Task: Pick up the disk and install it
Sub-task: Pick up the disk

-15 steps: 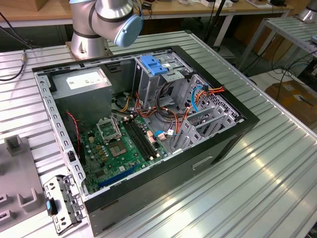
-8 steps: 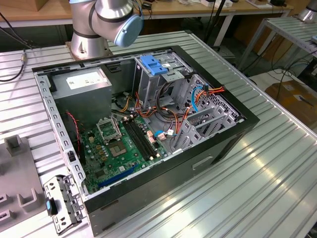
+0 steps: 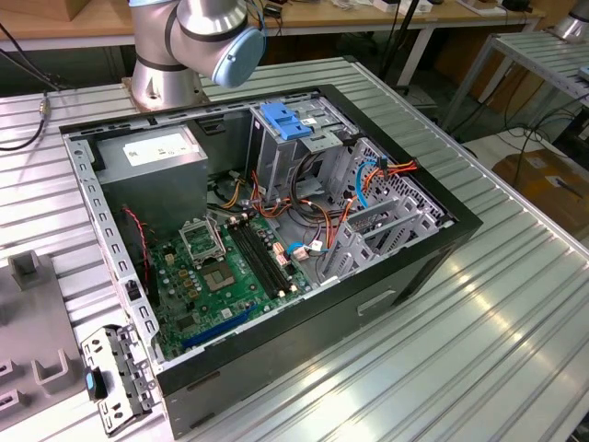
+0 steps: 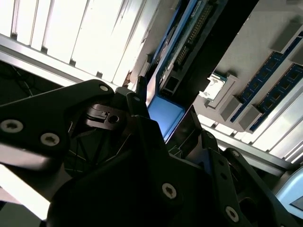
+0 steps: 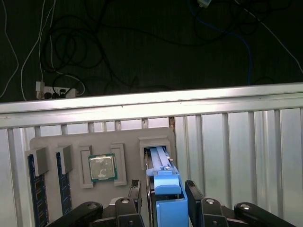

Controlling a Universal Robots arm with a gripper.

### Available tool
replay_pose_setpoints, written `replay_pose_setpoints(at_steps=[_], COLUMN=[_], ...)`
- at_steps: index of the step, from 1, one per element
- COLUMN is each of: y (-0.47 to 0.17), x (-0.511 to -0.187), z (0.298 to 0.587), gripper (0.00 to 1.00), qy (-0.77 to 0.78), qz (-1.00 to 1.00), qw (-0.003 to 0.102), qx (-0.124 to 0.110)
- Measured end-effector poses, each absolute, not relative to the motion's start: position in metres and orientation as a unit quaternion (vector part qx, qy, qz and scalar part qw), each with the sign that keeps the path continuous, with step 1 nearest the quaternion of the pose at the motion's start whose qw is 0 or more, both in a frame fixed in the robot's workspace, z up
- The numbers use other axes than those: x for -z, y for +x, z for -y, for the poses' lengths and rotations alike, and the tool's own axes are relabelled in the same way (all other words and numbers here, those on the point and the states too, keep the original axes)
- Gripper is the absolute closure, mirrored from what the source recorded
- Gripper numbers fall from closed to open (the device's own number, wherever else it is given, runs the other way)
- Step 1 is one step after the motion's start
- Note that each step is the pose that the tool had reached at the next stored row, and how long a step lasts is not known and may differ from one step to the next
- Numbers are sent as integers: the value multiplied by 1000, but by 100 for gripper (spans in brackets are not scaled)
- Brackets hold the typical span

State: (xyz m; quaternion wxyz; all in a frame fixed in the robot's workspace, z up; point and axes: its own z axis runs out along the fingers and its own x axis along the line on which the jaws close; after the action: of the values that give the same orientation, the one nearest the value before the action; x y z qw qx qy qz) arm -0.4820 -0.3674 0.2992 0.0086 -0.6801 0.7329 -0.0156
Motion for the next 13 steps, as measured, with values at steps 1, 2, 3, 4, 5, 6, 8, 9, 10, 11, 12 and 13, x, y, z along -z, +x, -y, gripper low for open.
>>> replay_pose_setpoints(at_steps=[1, 2, 3, 4, 5, 6, 8, 9, 10, 11, 12, 13], y=[-482, -482, -482, -482, -482, -482, -482, -482, -482, -482, -482, -482], x=[-299, -299, -299, -299, -299, -299, -299, -299, -299, -299, -299, -299], z=[367, 367, 367, 367, 367, 367, 367, 368, 368, 368, 368, 368], gripper=[50, 50, 50, 50, 50, 50, 50, 50, 50, 50, 50, 50], qy=[-680, -680, -680, -680, -680, -680, -680, -680, -680, -680, -680, -680], qz=[-733, -733, -733, -733, -733, -733, -733, -733, -733, -733, -733, -733], qw=[9, 9, 9, 9, 9, 9, 9, 9, 9, 9, 9, 9], qx=[16, 16, 16, 16, 16, 16, 16, 16, 16, 16, 16, 16])
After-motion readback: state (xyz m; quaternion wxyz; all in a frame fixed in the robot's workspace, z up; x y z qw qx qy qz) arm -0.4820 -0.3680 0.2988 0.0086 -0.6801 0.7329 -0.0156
